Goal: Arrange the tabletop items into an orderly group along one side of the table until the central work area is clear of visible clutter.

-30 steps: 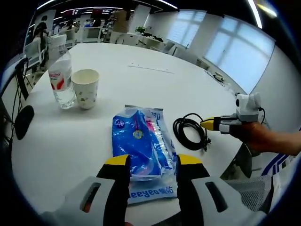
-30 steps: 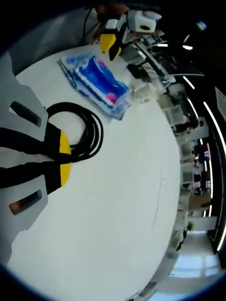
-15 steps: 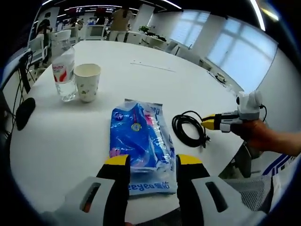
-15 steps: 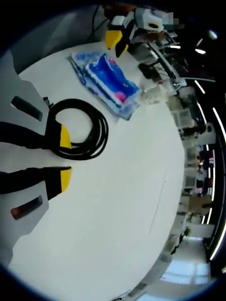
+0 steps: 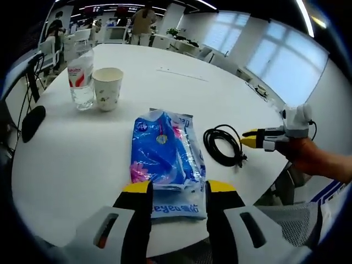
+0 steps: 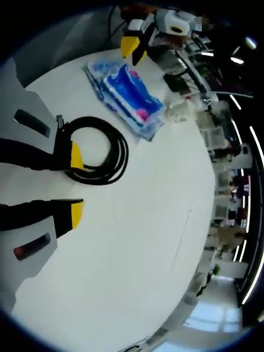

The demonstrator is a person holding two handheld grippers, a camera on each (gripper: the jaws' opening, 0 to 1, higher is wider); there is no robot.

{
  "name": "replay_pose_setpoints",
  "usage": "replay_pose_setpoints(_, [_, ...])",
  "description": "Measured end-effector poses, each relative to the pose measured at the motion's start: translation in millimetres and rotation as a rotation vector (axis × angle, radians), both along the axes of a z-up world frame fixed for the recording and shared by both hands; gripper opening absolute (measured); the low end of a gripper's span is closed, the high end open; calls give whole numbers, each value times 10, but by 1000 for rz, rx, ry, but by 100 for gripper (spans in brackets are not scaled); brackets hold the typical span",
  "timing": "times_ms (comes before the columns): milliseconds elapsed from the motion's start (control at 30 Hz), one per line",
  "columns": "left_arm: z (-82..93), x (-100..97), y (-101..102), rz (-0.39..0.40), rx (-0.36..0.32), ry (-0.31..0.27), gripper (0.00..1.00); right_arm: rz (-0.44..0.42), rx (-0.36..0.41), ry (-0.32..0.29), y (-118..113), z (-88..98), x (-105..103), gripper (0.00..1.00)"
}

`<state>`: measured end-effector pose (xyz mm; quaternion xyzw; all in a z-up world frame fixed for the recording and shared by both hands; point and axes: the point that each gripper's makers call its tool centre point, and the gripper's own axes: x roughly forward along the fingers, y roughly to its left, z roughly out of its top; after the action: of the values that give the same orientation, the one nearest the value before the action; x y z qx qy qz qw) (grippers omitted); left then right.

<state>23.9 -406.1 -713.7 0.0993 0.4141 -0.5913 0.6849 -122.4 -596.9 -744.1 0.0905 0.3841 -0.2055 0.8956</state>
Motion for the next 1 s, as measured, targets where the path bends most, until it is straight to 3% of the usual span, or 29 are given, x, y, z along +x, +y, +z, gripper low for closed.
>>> replay_pose_setpoints(167, [-8,0,20,11,2,8,36,14,-10,-34,-16,136,79,20])
replay_pose_setpoints(433, [-36,13,96,30,1,22,36,99,-18,-13,61,150,283,25])
replay_pose_setpoints(733, [-41,98,168,59,0,28,35,168,14,-48,169,197,696,24])
replay_pose_setpoints(1000, [-63,124,235,77,-1,39,34,263,27,-41,282,189,1013,23])
